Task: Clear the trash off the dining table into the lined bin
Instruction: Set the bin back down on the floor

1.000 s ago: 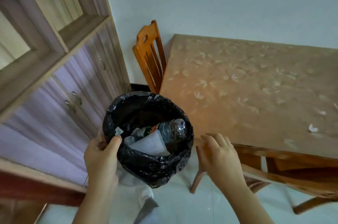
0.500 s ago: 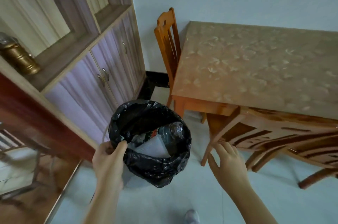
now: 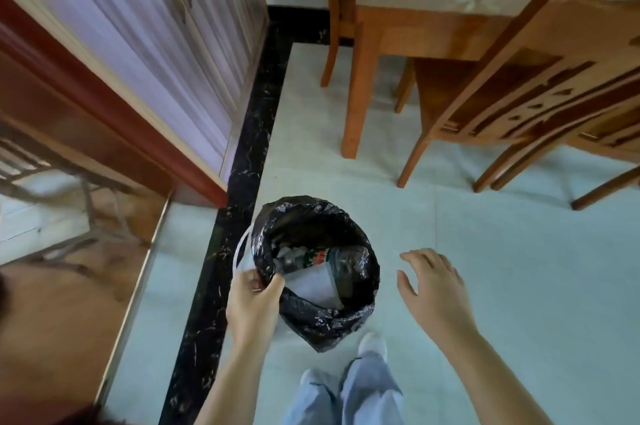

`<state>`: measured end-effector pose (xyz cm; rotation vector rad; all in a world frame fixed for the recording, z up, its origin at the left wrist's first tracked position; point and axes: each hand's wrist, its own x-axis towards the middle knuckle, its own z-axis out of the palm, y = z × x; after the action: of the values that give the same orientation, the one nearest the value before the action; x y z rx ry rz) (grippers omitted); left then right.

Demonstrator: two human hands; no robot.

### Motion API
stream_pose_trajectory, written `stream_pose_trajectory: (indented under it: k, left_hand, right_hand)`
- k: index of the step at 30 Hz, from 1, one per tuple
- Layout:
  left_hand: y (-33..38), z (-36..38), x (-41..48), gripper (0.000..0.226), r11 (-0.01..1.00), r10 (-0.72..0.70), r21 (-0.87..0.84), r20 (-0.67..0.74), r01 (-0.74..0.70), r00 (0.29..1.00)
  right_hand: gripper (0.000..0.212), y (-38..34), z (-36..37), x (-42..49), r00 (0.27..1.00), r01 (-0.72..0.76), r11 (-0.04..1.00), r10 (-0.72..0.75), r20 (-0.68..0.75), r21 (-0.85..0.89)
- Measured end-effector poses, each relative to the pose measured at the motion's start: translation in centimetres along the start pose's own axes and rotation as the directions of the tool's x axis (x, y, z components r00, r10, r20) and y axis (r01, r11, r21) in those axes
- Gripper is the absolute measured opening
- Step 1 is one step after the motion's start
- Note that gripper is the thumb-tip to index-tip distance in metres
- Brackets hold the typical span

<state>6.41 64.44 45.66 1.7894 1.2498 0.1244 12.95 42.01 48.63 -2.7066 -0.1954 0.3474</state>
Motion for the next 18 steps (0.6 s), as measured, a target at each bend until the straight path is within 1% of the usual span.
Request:
stream_pose_trajectory:
  k: [3,5,7,9,10,12,14,16,18]
  left_hand:
    - [-4.1,2.3,1.0,0.030,0.989,-0.016,0.144,0.005,0.015,1.000]
    - [-7.0,4.3,2.0,0.030,0.972,-0.052,0.231,0.013,0.047,0.999]
    - [-10.3,6.5,3.3,0.034,0.948,-0.052,0.316,0.008,0.047,0.999]
    - [-13.6,8.7,4.9,0.035,0.932,-0.064,0.358,-0.017,0.066,0.998]
    - [-15.3,9.8,5.6,0.031,0.929,-0.081,0.361,-0.025,0.085,0.996]
    - [-18.3,12.0,7.0,0.016,0.929,-0.133,0.344,-0.032,0.136,0.991]
    - [-21.1,14.4,8.1,0.020,0.943,-0.163,0.288,-0.033,0.166,0.986]
    - [-23.6,16.9,9.1,0.023,0.954,-0.160,0.252,-0.035,0.164,0.986]
    - [-25.9,19.4,10.1,0.022,0.959,-0.171,0.224,-0.035,0.174,0.985]
  right_hand:
    - [0.026,1.7,4.4,0.2,0.997,-0.062,0.998,0.060,0.052,0.025]
    - [0.027,3.0,8.0,0.4,0.994,-0.072,0.997,0.069,0.088,0.034]
    - [0.027,4.4,11.9,0.8,0.989,-0.075,0.997,0.070,0.134,0.034]
    - [0.027,6.0,15.6,1.3,0.984,-0.075,0.996,0.067,0.166,0.043]
    - [0.027,6.8,17.4,1.6,0.981,-0.077,0.996,0.067,0.180,0.046]
    - [0.029,8.6,20.7,2.3,0.978,-0.074,0.997,0.064,0.199,0.040]
    - [0.030,10.4,23.7,3.2,0.976,-0.069,0.997,0.061,0.209,0.029]
    - [0.032,12.1,26.2,4.2,0.973,-0.072,0.997,0.066,0.222,0.019]
    - [0.034,13.7,28.5,5.1,0.971,-0.076,0.997,0.074,0.228,0.003]
